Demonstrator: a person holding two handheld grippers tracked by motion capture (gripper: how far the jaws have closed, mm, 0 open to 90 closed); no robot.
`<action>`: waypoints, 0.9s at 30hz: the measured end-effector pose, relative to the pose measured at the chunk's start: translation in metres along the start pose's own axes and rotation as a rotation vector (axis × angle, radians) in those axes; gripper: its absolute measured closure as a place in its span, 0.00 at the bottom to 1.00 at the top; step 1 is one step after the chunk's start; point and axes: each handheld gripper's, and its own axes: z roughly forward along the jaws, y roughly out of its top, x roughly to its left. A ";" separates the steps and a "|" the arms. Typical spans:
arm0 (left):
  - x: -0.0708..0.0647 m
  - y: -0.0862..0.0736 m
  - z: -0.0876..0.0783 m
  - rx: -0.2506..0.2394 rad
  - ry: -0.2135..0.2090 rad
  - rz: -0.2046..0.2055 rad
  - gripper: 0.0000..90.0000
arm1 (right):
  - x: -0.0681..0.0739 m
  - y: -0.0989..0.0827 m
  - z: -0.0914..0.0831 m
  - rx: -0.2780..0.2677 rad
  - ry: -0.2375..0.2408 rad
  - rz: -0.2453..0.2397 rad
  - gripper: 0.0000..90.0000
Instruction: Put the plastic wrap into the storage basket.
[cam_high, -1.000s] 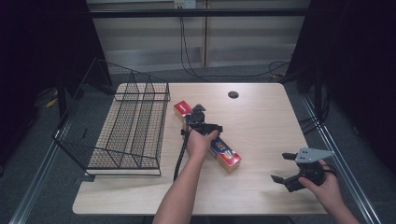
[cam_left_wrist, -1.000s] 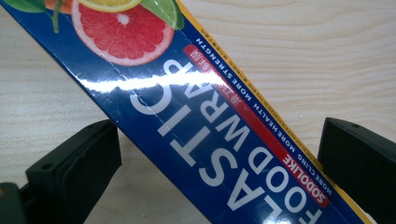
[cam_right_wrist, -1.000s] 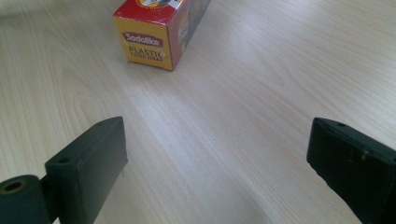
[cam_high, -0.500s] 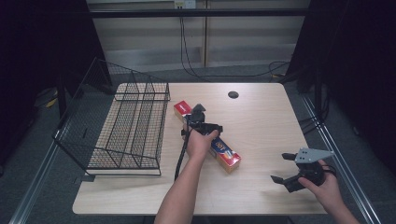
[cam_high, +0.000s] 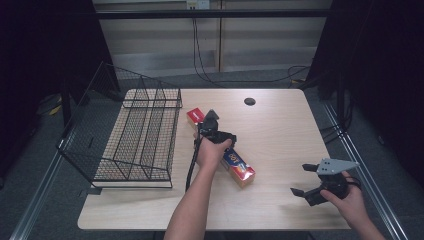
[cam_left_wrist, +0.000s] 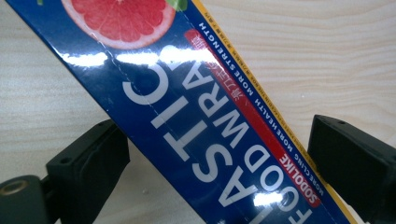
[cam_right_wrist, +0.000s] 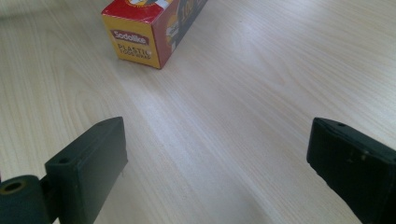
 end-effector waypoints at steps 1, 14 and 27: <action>0.001 0.000 -0.001 0.009 -0.003 0.004 0.08 | 0.000 0.000 0.000 0.000 0.003 0.001 0.05; 0.007 0.001 -0.012 0.098 -0.008 0.063 0.20 | 0.000 0.000 -0.002 -0.003 0.002 0.007 0.05; 0.014 0.003 -0.021 0.140 0.009 0.062 0.30 | 0.000 -0.001 -0.001 0.001 0.000 0.003 0.05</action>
